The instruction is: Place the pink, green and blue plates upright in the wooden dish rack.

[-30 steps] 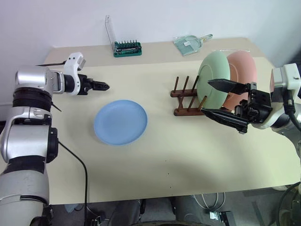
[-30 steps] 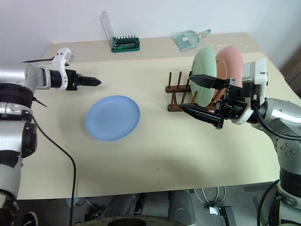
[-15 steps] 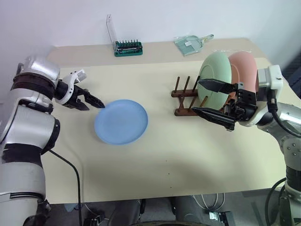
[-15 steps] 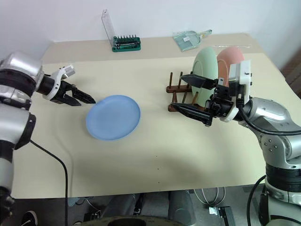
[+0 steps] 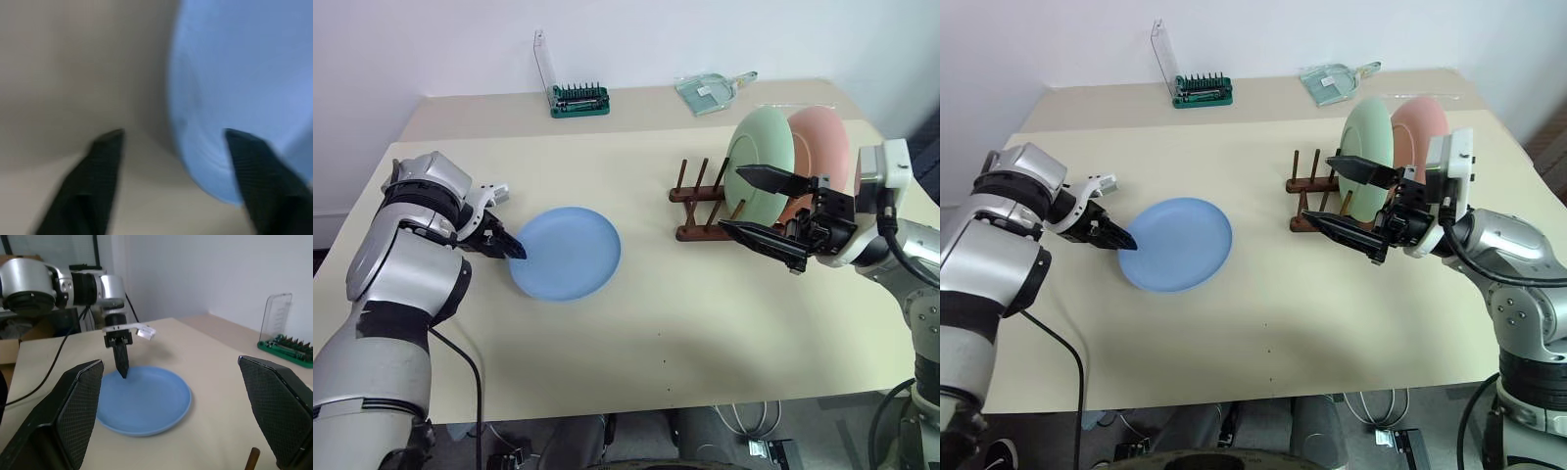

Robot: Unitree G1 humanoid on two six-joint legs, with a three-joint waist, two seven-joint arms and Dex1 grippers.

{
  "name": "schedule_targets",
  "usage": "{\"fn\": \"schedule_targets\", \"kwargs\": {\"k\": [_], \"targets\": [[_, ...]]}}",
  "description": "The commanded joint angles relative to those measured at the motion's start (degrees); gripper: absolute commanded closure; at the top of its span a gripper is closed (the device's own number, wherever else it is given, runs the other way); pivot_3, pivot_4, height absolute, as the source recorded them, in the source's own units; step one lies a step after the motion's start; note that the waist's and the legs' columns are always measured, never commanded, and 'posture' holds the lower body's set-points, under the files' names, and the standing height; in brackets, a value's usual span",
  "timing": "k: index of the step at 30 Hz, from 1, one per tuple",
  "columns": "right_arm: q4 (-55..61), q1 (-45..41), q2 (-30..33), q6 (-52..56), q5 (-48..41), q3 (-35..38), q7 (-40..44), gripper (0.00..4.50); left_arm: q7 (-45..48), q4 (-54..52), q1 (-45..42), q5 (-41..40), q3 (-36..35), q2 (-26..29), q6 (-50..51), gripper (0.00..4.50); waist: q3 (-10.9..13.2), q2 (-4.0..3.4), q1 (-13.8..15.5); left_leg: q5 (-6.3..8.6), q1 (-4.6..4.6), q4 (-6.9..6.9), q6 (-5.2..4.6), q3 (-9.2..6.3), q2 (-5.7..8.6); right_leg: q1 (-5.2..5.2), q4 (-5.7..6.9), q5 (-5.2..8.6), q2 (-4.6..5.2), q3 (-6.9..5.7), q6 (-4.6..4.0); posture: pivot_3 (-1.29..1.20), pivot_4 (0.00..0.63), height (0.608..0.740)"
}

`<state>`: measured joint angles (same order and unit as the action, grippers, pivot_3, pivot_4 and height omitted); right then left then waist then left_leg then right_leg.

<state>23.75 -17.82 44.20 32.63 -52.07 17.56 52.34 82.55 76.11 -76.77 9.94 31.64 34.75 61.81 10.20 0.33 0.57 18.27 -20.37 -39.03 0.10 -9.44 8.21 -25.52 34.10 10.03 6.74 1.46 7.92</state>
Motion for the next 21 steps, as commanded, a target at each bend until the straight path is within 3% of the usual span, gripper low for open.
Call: {"fn": "schedule_targets", "kwargs": {"k": [1,3,4,12,18,21], "targets": [[1.82,1.44,1.15,-0.79,0.25,1.45,1.03,0.00,-0.49,0.45,0.87,0.58,-2.29,-0.40,1.09,3.28,0.00,0.00,0.14,0.00,0.00,0.00,0.00,0.00,0.00,0.00,0.00,0.00,0.00,0.00,0.00,0.00,0.150,0.740],[2.10,2.27,1.19,-1.22,0.47,1.52,1.42,0.00,-1.04,0.38,0.95,0.89,-3.16,-0.48,1.48,4.34,0.00,0.01,0.11,0.00,-0.01,-0.02,0.00,-0.02,0.01,0.03,0.00,0.00,0.00,-0.01,0.00,0.00,0.150,0.740],[2.22,2.39,1.22,-1.20,0.23,1.77,1.41,0.00,-0.23,0.31,0.69,1.10,-3.29,-0.51,1.72,4.43,-0.03,-0.04,0.08,0.00,-0.02,-0.04,0.00,-0.01,0.02,0.02,0.00,0.00,0.00,-0.01,0.00,0.00,0.150,0.740],[2.90,5.58,4.00,-6.34,6.71,-0.15,6.89,0.00,-1.48,-0.42,-3.09,-0.43,-9.08,0.82,4.39,4.43,-0.01,0.00,-0.16,0.03,0.02,-0.04,-0.06,0.00,0.01,0.04,0.02,0.01,-0.02,-0.01,0.02,0.00,0.150,0.740],[1.79,4.20,3.50,-6.18,5.71,0.39,7.10,0.00,-0.80,-0.85,-7.88,-1.25,-11.96,3.53,3.30,4.43,0.04,0.09,-0.18,0.01,0.00,-0.08,-0.01,0.00,0.01,0.03,0.02,0.00,-0.01,-0.01,0.02,0.00,0.150,0.740],[1.42,1.31,2.34,-5.97,5.00,0.09,4.99,0.00,-7.47,-1.17,-12.81,-6.61,-21.24,5.65,3.24,4.43,0.06,0.10,-0.31,0.01,-0.02,-0.07,-0.01,0.00,0.00,0.01,0.01,0.00,-0.01,-0.01,0.02,0.00,0.150,0.740]]}}
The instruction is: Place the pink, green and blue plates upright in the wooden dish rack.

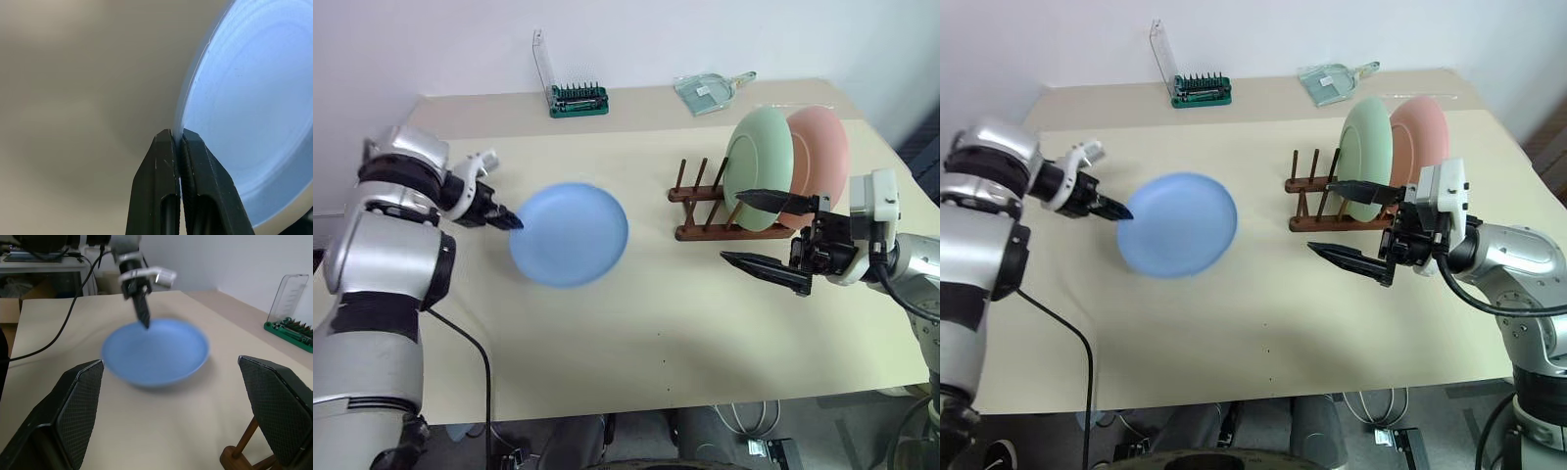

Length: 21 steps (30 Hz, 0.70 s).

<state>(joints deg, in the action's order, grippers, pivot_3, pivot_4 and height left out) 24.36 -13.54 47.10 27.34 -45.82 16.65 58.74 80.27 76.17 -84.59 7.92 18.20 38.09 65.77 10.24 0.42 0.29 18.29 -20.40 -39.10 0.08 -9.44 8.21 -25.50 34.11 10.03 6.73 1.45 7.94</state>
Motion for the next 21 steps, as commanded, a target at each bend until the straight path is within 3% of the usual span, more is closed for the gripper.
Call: {"fn": "schedule_targets", "kwargs": {"k": [1,3,6,10,11,16,18,21], "targets": [[1.18,-3.54,-0.79,-0.49,-1.63,1.03,-1.90,0.00,-8.30,-1.31,-6.12,-7.22,-12.16,2.95,-0.54,4.43,0.01,0.01,-0.02,0.00,-0.02,-0.01,0.00,-0.01,0.00,-0.03,0.01,0.00,0.00,0.00,0.00,0.00,0.150,0.740],[2.03,-3.83,-0.92,-0.14,-2.02,1.10,-2.31,0.00,-14.87,-1.40,-6.67,-11.17,-19.17,3.56,-1.21,4.43,0.01,0.01,-0.01,0.00,-0.02,0.02,0.01,-0.03,-0.02,-0.05,0.01,0.00,0.01,0.00,0.00,0.00,0.150,0.740],[2.35,-8.35,-1.49,-0.09,1.95,-2.32,-6.68,0.00,-39.47,0.28,-5.18,-25.73,-40.30,3.83,-9.48,4.43,-0.02,-0.05,-0.14,0.00,0.03,0.06,0.03,-0.03,-0.03,-0.05,0.01,0.01,0.04,0.00,0.00,0.00,0.150,0.740],[-0.17,-14.48,-1.28,-10.97,21.10,-11.68,-10.69,0.00,-51.69,-3.36,-2.43,-35.21,-53.43,0.15,-14.20,4.43,-0.02,-0.04,0.01,-0.11,-0.02,0.05,0.22,0.02,-0.04,-0.24,0.17,-0.03,0.05,0.02,-0.04,0.00,0.150,0.740],[-0.44,-17.16,-2.30,-14.33,25.92,-14.43,-12.20,0.00,-54.04,-4.99,-1.51,-38.33,-56.57,-2.12,-13.42,4.43,-0.02,-0.04,0.11,-0.12,-0.06,0.05,0.24,0.02,-0.03,-0.28,0.17,-0.03,0.04,0.01,-0.04,0.00,0.150,0.740],[-4.33,-27.99,-9.98,-24.15,41.67,-23.13,-20.15,0.00,-69.84,-34.97,8.99,-50.40,-66.01,-21.34,-14.87,4.43,-0.09,0.10,0.61,-0.13,-0.24,-0.08,0.25,-0.02,0.00,-0.31,0.16,-0.06,0.09,0.01,-0.04,0.00,0.150,0.740],[-7.87,-29.54,-8.89,-29.49,51.94,-26.68,-22.76,0.00,-78.21,-43.54,11.04,-55.23,-69.24,-27.62,-15.19,4.43,-0.17,0.29,0.35,-0.12,-0.31,-0.08,0.23,-0.02,0.01,-0.34,0.13,-0.09,0.09,0.00,-0.03,0.00,0.150,0.740],[-15.89,-32.34,-5.69,-39.34,72.39,-31.92,-33.08,0.00,-84.44,-60.42,15.36,-58.74,-64.79,-37.89,-15.95,4.43,-0.19,0.36,0.15,-0.10,-0.40,-0.04,0.21,0.11,0.02,-0.52,0.11,-0.15,0.10,0.03,-0.04,0.00,0.150,0.740]]}}
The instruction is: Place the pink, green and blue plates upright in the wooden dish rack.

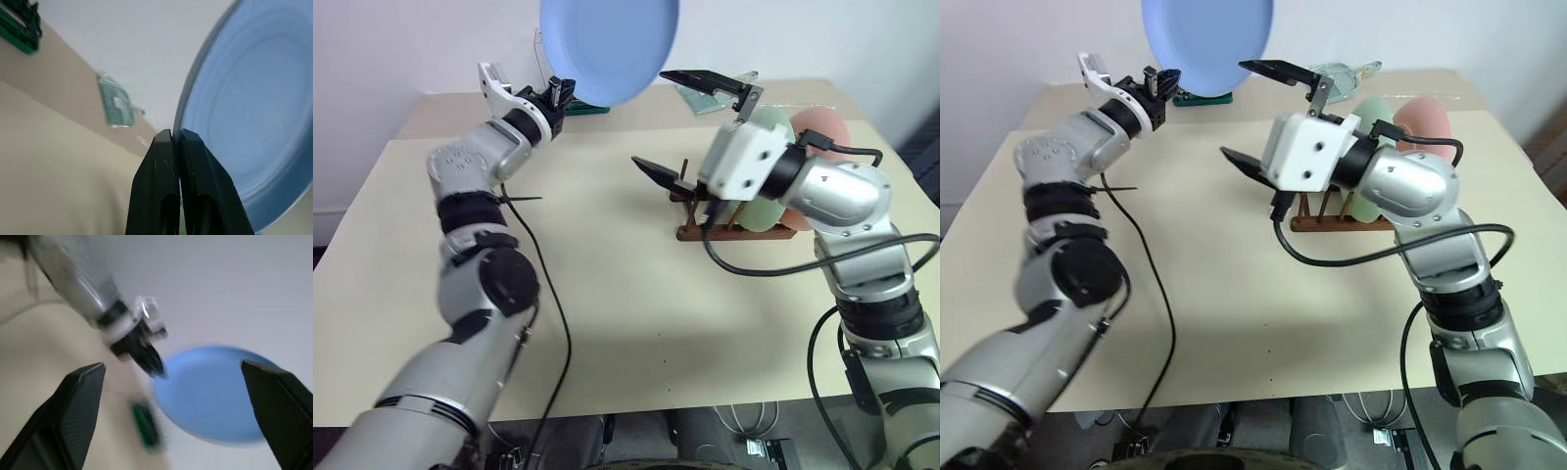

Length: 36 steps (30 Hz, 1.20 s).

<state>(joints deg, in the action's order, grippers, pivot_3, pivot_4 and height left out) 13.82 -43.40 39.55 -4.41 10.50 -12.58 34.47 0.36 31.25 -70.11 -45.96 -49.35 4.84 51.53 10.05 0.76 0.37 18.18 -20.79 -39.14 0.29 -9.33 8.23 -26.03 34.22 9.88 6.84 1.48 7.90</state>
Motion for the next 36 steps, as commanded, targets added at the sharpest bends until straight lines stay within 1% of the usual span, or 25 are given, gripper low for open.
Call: {"fn": "schedule_targets", "kwargs": {"k": [1,3,4,5,7,9,13,15,17,19,20,24,25,26,27,28,30,31,32,34,36], "targets": [[-6.72,-3.19,2.21,-9.40,20.11,-3.45,-11.31,0.00,-5.24,-19.46,2.20,-5.20,4.65,-6.63,-2.30,4.43,0.01,0.01,0.11,0.00,-0.06,0.00,0.00,0.06,0.00,-0.13,0.00,0.00,0.00,0.01,0.00,0.00,0.150,0.740],[-8.65,-3.86,2.09,-10.68,23.01,-4.17,-12.27,0.00,-6.67,-24.39,4.18,-6.51,7.16,-9.39,-2.83,4.43,0.01,0.01,0.10,-0.04,-0.19,0.04,0.07,0.18,-0.06,-0.41,0.08,-0.03,-0.02,0.07,-0.05,0.00,0.150,0.740],[-9.34,-4.08,1.63,-11.70,24.51,-4.15,-14.01,0.00,-7.65,-26.16,4.99,-6.85,8.47,-10.33,-2.87,4.43,0.00,0.02,0.10,-0.06,-0.20,0.06,0.10,0.21,-0.11,-0.43,0.06,-0.06,-0.06,0.07,-0.11,0.00,0.150,0.740],[-9.96,-4.24,1.49,-12.38,25.27,-4.42,-13.92,0.00,-7.45,-28.59,5.99,-6.65,10.72,-11.48,-3.61,4.43,0.00,0.02,0.08,-0.08,-0.20,0.06,0.14,0.21,-0.13,-0.42,0.05,-0.09,-0.09,0.07,-0.15,0.00,0.150,0.740],[-11.52,-5.41,1.08,-12.46,27.67,-4.20,-15.23,0.00,-6.69,-32.54,7.85,-5.75,15.45,-12.46,-3.91,4.43,0.00,0.02,0.18,-0.09,-0.16,0.05,0.15,0.26,-0.16,-0.35,0.01,-0.15,-0.12,0.07,-0.22,0.00,0.150,0.740],[-13.33,-7.17,0.56,-11.76,30.21,-3.46,-17.24,0.00,-5.77,-35.07,9.56,-4.60,19.81,-11.85,-3.57,4.43,0.00,0.02,0.29,-0.09,-0.12,0.03,0.15,0.30,-0.16,-0.29,-0.01,-0.18,-0.14,0.09,-0.24,0.00,0.150,0.740],[-14.54,-8.84,0.41,-11.01,33.73,-1.99,-21.20,0.00,-7.32,-36.17,11.09,-6.64,21.79,-12.22,-4.45,4.43,0.00,0.02,0.42,-0.10,-0.12,0.02,0.15,0.30,-0.16,-0.27,-0.03,-0.22,-0.15,0.10,-0.26,0.00,0.150,0.740],[-15.01,-8.55,0.48,-10.20,35.00,-2.04,-21.47,0.00,-7.33,-37.52,11.87,-5.81,24.12,-12.73,-5.12,4.43,0.00,0.03,0.40,-0.10,-0.12,0.04,0.15,0.29,-0.16,-0.27,-0.07,-0.22,-0.16,0.10,-0.26,0.00,0.150,0.740],[-15.13,-8.09,0.25,-9.55,35.14,-1.85,-21.16,0.00,-8.08,-37.85,12.11,-6.37,24.97,-13.33,-5.73,4.43,0.00,0.03,0.44,-0.10,-0.12,0.04,0.15,0.29,-0.16,-0.26,-0.09,-0.22,-0.16,0.10,-0.26,0.00,0.150,0.740],[-15.10,-7.82,0.03,-8.85,35.24,-1.47,-21.26,0.54,-8.05,-38.17,12.49,-6.33,26.29,-13.25,-6.14,4.50,0.00,0.02,0.40,-0.10,-0.12,0.04,0.15,0.29,-0.16,-0.26,-0.10,-0.22,-0.17,0.09,-0.26,0.00,0.150,0.740],[-15.14,-7.79,0.20,-8.95,35.11,-1.46,-21.10,0.89,-8.11,-38.28,12.71,-6.39,26.77,-13.28,-6.27,4.50,0.00,0.02,0.39,-0.10,-0.12,0.04,0.15,0.30,-0.16,-0.26,-0.09,-0.22,-0.17,0.10,-0.26,0.00,0.150,0.740],[-15.44,-8.35,0.46,-9.09,34.59,-1.16,-21.17,2.86,-8.14,-38.05,13.23,-5.08,28.69,-12.45,-7.29,4.50,-0.01,0.02,0.32,-0.10,-0.12,0.06,0.15,0.30,-0.18,-0.26,-0.09,-0.22,-0.19,0.10,-0.26,0.00,0.150,0.740],[-15.52,-8.39,0.41,-9.02,34.59,-1.15,-21.21,3.40,-7.31,-37.92,13.40,-3.90,29.61,-11.97,-8.43,4.50,-0.01,0.02,0.33,-0.10,-0.12,0.06,0.15,0.30,-0.18,-0.27,-0.09,-0.22,-0.19,0.10,-0.26,0.00,0.150,0.740],[-15.71,-8.39,0.29,-9.02,34.55,-1.23,-21.21,3.85,-6.62,-37.54,13.49,-2.50,30.46,-11.41,-9.76,4.50,-0.01,0.02,0.33,-0.10,-0.12,0.06,0.15,0.30,-0.19,-0.26,-0.09,-0.22,-0.20,0.10,-0.26,0.00,0.150,0.740],[-15.86,-8.39,0.20,-9.03,34.56,-1.29,-21.25,4.45,-6.13,-37.25,13.58,-1.50,31.06,-11.02,-10.77,4.50,0.00,0.02,0.35,-0.10,-0.12,0.06,0.15,0.31,-0.19,-0.26,-0.10,-0.22,-0.19,0.10,-0.26,0.00,0.150,0.740],[-15.95,-8.31,0.17,-8.98,34.65,-1.25,-21.39,4.45,-6.60,-36.19,13.40,-2.14,30.29,-11.17,-11.26,4.50,-0.01,0.01,0.35,-0.10,-0.12,0.06,0.15,0.31,-0.18,-0.26,-0.11,-0.22,-0.19,0.10,-0.26,0.00,0.150,0.740],[-16.16,-8.19,0.06,-8.86,34.62,-1.08,-21.58,4.45,-4.51,-34.99,13.59,-1.44,31.02,-9.87,-12.18,4.50,-0.01,0.01,0.39,-0.10,-0.12,0.07,0.15,0.32,-0.19,-0.25,-0.12,-0.22,-0.20,0.10,-0.26,0.00,0.150,0.740],[-16.23,-8.12,0.11,-8.83,34.59,-0.95,-21.69,4.50,-3.42,-34.96,13.74,-4.22,30.25,-10.43,-11.67,3.89,-0.01,0.01,0.36,-0.10,-0.12,0.07,0.15,0.33,-0.18,-0.25,-0.11,-0.22,-0.19,0.11,-0.26,0.00,0.150,0.740],[-16.27,-8.08,0.16,-8.83,34.55,-0.87,-21.75,4.50,-2.63,-35.03,13.87,-6.29,29.79,-10.84,-11.33,3.62,-0.01,0.01,0.36,-0.10,-0.12,0.06,0.15,0.33,-0.18,-0.25,-0.12,-0.23,-0.20,0.10,-0.28,0.00,0.150,0.740],[-16.53,-8.08,0.21,-8.67,34.27,-0.49,-21.87,4.50,-2.60,-35.07,13.93,-7.51,29.39,-10.74,-11.24,2.70,-0.01,0.01,0.35,-0.10,-0.12,0.06,0.15,0.32,-0.19,-0.27,-0.12,-0.23,-0.20,0.11,-0.28,0.00,0.150,0.740],[-16.82,-8.31,1.10,-8.75,32.72,1.47,-22.05,4.50,0.38,-34.03,14.04,-9.46,28.68,-7.92,-9.67,1.63,-0.01,0.01,0.35,-0.10,-0.12,0.07,0.15,0.32,-0.19,-0.26,-0.12,-0.23,-0.20,0.11,-0.28,0.00,0.150,0.740]]}}
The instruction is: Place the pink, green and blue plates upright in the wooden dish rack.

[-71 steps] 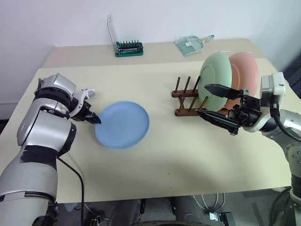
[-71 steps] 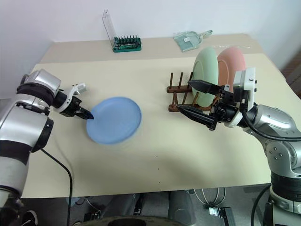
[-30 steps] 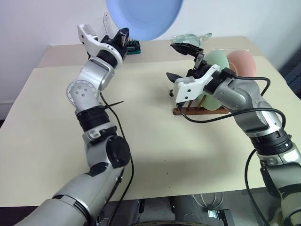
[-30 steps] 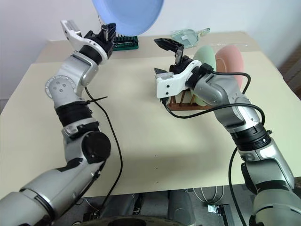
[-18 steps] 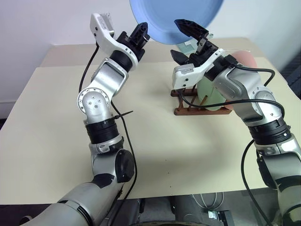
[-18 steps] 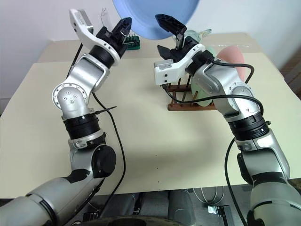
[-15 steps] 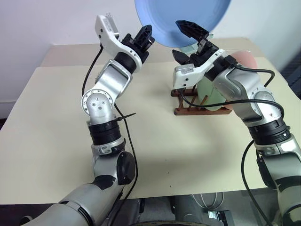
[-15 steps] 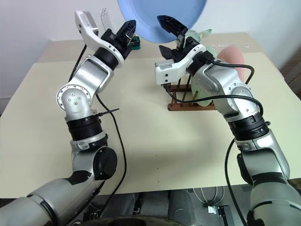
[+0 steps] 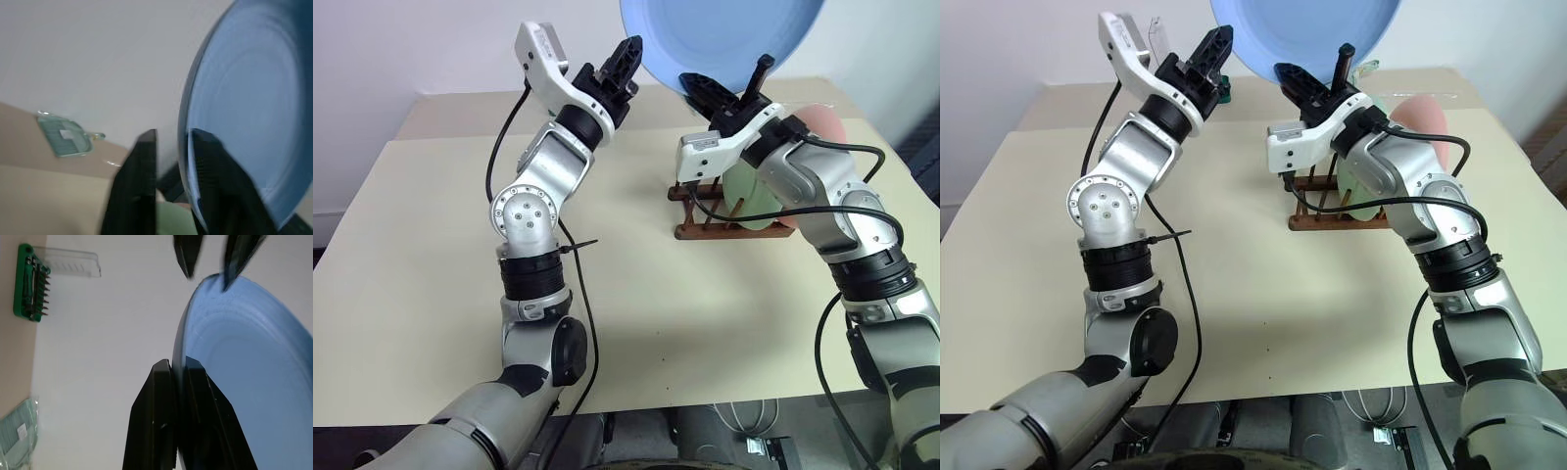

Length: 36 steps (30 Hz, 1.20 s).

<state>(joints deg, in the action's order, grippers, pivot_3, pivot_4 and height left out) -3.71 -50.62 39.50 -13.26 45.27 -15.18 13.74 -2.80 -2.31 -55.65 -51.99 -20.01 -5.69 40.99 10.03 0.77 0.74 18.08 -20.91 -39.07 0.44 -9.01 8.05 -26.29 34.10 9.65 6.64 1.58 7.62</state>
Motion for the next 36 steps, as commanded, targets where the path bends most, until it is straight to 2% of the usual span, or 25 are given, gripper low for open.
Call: {"fn": "schedule_targets", "kwargs": {"k": [1,3,5,7,8,10,12,13,15,18,21,22,24,26,31,32,36], "targets": [[0.51,-1.32,1.50,0.07,-2.70,4.83,-1.36,4.50,4.87,0.34,-0.41,-4.37,-1.15,4.01,1.45,1.14,0.00,0.00,-0.04,0.00,0.00,0.00,0.00,0.01,0.00,-0.01,0.01,0.00,0.00,0.00,0.00,0.00,0.150,0.740],[0.68,-3.13,1.80,-0.08,-4.51,6.28,-0.98,4.50,9.35,2.86,-0.94,-1.63,0.36,9.71,1.55,0.13,0.00,0.00,-0.15,0.00,0.00,0.01,0.00,0.00,0.00,-0.01,0.02,0.00,0.00,0.00,0.00,0.00,0.150,0.740],[0.65,-5.62,1.59,-0.13,-5.57,6.91,-0.57,4.50,13.29,5.39,-2.49,0.72,1.87,14.04,0.66,0.06,0.00,-0.03,-0.55,0.00,0.02,0.03,0.00,0.04,-0.01,-0.04,0.04,-0.01,-0.03,0.02,-0.01,0.00,0.150,0.740],[-0.50,-8.82,-0.96,1.46,-11.30,9.70,-0.32,4.50,17.27,9.10,-5.30,1.00,1.50,17.52,-0.17,0.06,0.00,-0.03,-0.62,-0.01,0.03,0.06,0.01,0.03,-0.04,-0.06,0.05,-0.01,-0.06,0.03,-0.02,0.00,0.150,0.740],[-1.10,-10.06,-3.05,3.19,-16.55,12.22,0.15,4.50,20.32,10.38,-5.92,2.28,2.42,19.72,-0.69,0.06,0.00,-0.03,-0.69,-0.01,0.02,0.08,0.02,0.02,-0.05,-0.06,0.03,-0.01,-0.07,0.03,-0.03,0.00,0.150,0.740],[-0.46,-11.43,-9.47,9.35,-33.40,18.46,4.60,4.50,26.09,12.53,-6.05,6.12,4.77,24.11,-2.60,0.06,-0.01,-0.02,-1.10,-0.01,0.01,0.12,0.02,-0.02,-0.08,-0.04,-0.03,-0.02,-0.08,0.02,-0.04,0.00,0.150,0.740],[3.66,-12.67,-15.25,17.30,-51.14,23.95,9.98,4.50,32.22,12.11,-4.41,14.44,10.43,29.87,-8.70,0.06,-0.04,-0.03,-1.57,-0.01,0.03,0.16,0.02,-0.13,-0.10,0.04,-0.08,-0.02,-0.08,-0.04,-0.05,0.00,0.150,0.740],[6.57,-13.55,-17.57,22.67,-60.46,26.62,11.87,4.50,35.28,12.03,-3.58,16.22,11.81,31.65,-10.72,0.06,-0.05,-0.07,-1.69,-0.01,0.04,0.18,0.01,-0.15,-0.10,0.05,-0.07,-0.03,-0.08,-0.05,-0.06,0.00,0.150,0.740],[10.14,-14.88,-19.70,31.14,-73.11,30.67,12.80,4.50,39.96,11.99,-2.40,16.40,12.51,33.32,-11.92,0.06,-0.02,-0.13,-1.65,-0.01,0.04,0.21,0.01,-0.18,-0.11,0.01,0.00,-0.06,-0.08,-0.06,-0.11,0.00,0.150,0.740],[11.62,-16.14,-21.47,46.14,-94.90,37.72,7.92,4.50,48.93,9.33,1.35,17.14,13.72,35.83,-15.52,0.06,0.01,-0.20,-1.55,-0.01,0.02,0.20,0.01,-0.25,-0.10,-0.01,0.01,-0.06,-0.08,-0.10,-0.13,0.00,0.150,0.740],[11.56,-14.70,-21.24,54.82,-104.96,40.36,1.41,4.50,61.58,7.61,5.75,14.15,15.31,39.16,-13.80,0.06,0.01,-0.24,-1.63,0.00,0.02,0.23,0.00,-0.27,-0.13,-0.03,0.02,-0.07,-0.10,-0.11,-0.15,0.00,0.150,0.740],[11.05,-14.01,-21.26,58.03,-110.10,41.49,-1.85,4.50,64.36,7.04,7.06,16.40,16.27,40.26,-17.65,0.06,0.01,-0.26,-1.66,0.00,0.02,0.24,0.00,-0.25,-0.13,-0.05,0.02,-0.07,-0.09,-0.10,-0.15,0.00,0.150,0.740],[12.83,-10.96,-20.23,62.40,-117.47,42.34,-4.09,4.50,65.53,7.90,7.98,19.25,16.60,41.68,-20.44,0.06,0.00,-0.26,-1.61,0.00,0.02,0.25,0.00,-0.23,-0.15,-0.07,0.01,-0.07,-0.10,-0.10,-0.16,0.00,0.150,0.740],[12.24,-8.65,-20.49,64.67,-129.18,43.86,-10.27,4.50,69.49,8.01,8.36,16.11,14.71,41.73,-20.23,0.06,0.00,-0.28,-1.50,0.00,0.02,0.24,0.00,-0.22,-0.16,-0.08,0.00,-0.07,-0.09,-0.10,-0.17,0.00,0.150,0.740],[12.53,1.91,-18.94,65.76,-130.00,42.69,-14.50,4.50,76.08,5.36,12.25,15.99,16.58,46.15,-16.84,0.06,-0.03,-0.35,-1.56,0.01,-0.01,0.23,-0.04,-0.16,-0.15,-0.09,0.02,-0.07,-0.07,-0.10,-0.15,0.00,0.150,0.740],[12.48,3.60,-19.98,65.42,-132.56,42.77,-15.04,4.50,76.00,4.94,12.73,16.23,16.86,46.03,-16.87,0.06,-0.02,-0.36,-1.59,0.02,-0.01,0.23,-0.05,-0.14,-0.15,-0.10,0.02,-0.07,-0.07,-0.10,-0.15,0.00,0.150,0.740],[11.81,6.93,-20.03,64.32,-133.27,41.77,-16.08,4.50,74.86,4.07,12.39,15.76,16.32,44.69,-16.26,0.06,0.00,-0.39,-1.56,0.01,-0.02,0.19,-0.05,-0.11,-0.15,-0.12,0.03,-0.08,-0.07,-0.09,-0.15,0.00,0.150,0.740]]}}
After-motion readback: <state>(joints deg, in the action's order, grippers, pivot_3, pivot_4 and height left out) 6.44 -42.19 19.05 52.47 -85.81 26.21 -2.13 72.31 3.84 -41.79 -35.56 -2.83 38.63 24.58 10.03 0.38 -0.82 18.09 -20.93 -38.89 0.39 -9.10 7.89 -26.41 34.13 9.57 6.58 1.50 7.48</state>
